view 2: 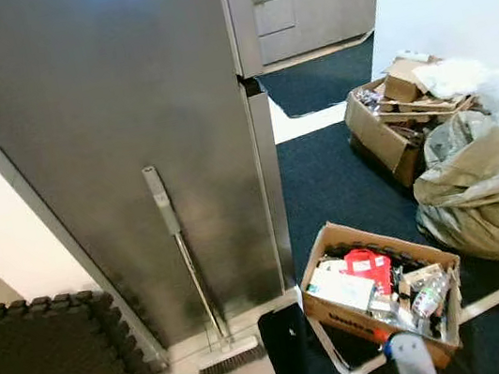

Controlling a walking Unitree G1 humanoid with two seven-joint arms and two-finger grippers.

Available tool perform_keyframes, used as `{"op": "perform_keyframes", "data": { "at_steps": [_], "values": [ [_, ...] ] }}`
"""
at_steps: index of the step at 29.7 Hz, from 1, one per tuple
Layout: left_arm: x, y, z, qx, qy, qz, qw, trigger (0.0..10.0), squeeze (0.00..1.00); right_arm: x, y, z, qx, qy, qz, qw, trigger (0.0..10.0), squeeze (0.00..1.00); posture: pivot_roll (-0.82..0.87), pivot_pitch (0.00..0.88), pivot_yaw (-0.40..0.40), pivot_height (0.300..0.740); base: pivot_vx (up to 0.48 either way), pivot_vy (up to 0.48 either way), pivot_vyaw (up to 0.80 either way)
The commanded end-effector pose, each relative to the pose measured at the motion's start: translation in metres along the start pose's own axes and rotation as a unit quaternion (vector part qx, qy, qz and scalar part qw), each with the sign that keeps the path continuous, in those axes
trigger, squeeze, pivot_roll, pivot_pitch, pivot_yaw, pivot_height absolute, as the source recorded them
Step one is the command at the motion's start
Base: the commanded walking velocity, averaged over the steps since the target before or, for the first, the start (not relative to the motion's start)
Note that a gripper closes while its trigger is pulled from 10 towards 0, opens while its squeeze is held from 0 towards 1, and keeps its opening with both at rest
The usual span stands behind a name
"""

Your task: Sweep floor

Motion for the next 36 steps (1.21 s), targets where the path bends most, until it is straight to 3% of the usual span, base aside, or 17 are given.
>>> {"op": "perform_keyframes", "data": {
  "at_steps": [1,25,36],
  "values": [
    [0.0015,-0.0029,0.0002,0.005,-0.001,-0.004,1.0,10.0,0.0,-0.0062,-0.0024,-0.0005,0.005,-0.01,0.005,1.0,10.0,0.0,-0.08,0.0,0.027,0.74,0.0,0.0,-0.8],
    [0.0047,-0.0022,0.0003,-0.006,0.006,0.015,1.0,10.0,0.0,-0.001,-0.0068,0.0003,0.008,-0.004,0.004,1.0,10.0,0.0,-0.08,0.0,0.031,0.74,-0.02,0.0,-0.8],
    [0.003,-0.0028,0.0002,-0.003,0.003,0.021,1.0,10.0,0.0,-0.0004,-0.0082,0.0001,0.015,0.002,0.002,1.0,10.0,0.0,-0.08,0.0,0.031,0.74,0.0,-0.251,0.0]
  ]
}}
Point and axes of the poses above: a point about 5 cm out from each wrist's last joint towards the gripper, its own z axis pointing out of the wrist towards the gripper, its own x axis along the axis of the wrist's last joint, y = z × x, the point moved 4 cm from there along z, pointing out of the wrist towards the gripper, and after that the axes turned 3 degrees about -z, right-handed, at the moved point
